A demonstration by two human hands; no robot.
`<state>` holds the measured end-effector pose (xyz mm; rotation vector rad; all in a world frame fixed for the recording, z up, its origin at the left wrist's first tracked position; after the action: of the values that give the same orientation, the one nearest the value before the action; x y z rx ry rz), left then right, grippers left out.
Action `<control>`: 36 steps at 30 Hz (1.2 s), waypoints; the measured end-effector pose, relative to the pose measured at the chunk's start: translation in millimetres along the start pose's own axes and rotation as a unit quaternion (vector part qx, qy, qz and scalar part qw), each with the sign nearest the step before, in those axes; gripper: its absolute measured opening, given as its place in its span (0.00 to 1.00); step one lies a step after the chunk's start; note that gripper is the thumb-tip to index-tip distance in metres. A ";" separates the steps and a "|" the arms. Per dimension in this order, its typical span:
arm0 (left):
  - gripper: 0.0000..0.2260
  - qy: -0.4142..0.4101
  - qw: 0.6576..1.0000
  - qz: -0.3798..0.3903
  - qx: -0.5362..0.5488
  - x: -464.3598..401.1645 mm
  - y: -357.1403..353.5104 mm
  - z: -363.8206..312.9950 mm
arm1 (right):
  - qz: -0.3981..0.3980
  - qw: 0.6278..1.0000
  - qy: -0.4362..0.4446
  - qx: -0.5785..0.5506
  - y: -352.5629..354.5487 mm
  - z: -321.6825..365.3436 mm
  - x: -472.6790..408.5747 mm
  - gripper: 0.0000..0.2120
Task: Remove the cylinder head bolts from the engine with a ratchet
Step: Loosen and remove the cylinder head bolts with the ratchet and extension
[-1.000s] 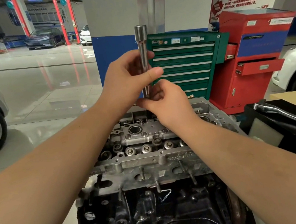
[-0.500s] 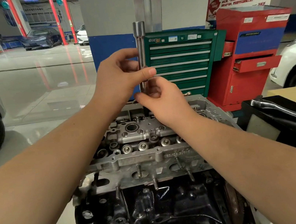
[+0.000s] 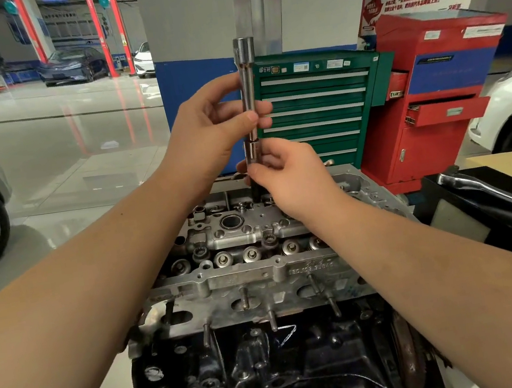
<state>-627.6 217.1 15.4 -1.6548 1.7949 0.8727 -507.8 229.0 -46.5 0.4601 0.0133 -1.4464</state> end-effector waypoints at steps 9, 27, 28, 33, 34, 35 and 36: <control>0.26 -0.005 0.999 -0.022 -0.025 0.0 5.3 1.1 | -0.009 1.000 -0.005 0.011 0.3 -2.6 -1.1 0.06; 0.12 -0.008 0.996 -0.017 -0.082 2.8 2.3 -3.3 | -0.014 0.992 0.001 0.128 1.9 -7.0 -4.0 0.06; 0.12 -0.002 0.998 -0.016 -0.062 3.7 1.0 -2.4 | -0.023 0.991 -0.004 0.129 4.2 -7.8 -5.0 0.08; 0.14 -0.014 0.995 -0.020 -0.099 1.1 -0.1 -6.9 | -0.050 0.991 -0.016 0.120 11.5 -8.6 -5.5 0.12; 0.15 -0.010 0.994 -0.020 -0.103 0.3 0.7 -5.9 | -0.050 0.992 -0.018 0.115 11.4 -9.1 -5.3 0.10; 0.15 -0.006 0.995 -0.017 -0.102 0.2 1.1 -5.3 | -0.047 0.992 -0.020 0.114 10.4 -9.9 -5.5 0.08; 0.17 -0.005 0.995 -0.014 -0.100 0.3 0.9 -6.2 | -0.038 0.992 -0.020 0.116 7.9 -10.2 -5.5 0.06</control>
<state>-628.3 212.2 19.2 -1.7900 1.7203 1.0772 -498.3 237.8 -51.9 0.6264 -0.1734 -1.5400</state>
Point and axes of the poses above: each hand's wrist, its own x-axis away from the middle knuckle, its own y-axis out of the back of the hand, z = x × y, the point moved 10 cm from there along -x, towards the middle knuckle, and after that the axes turned 10 degrees about -y, right-handed, at the moved point
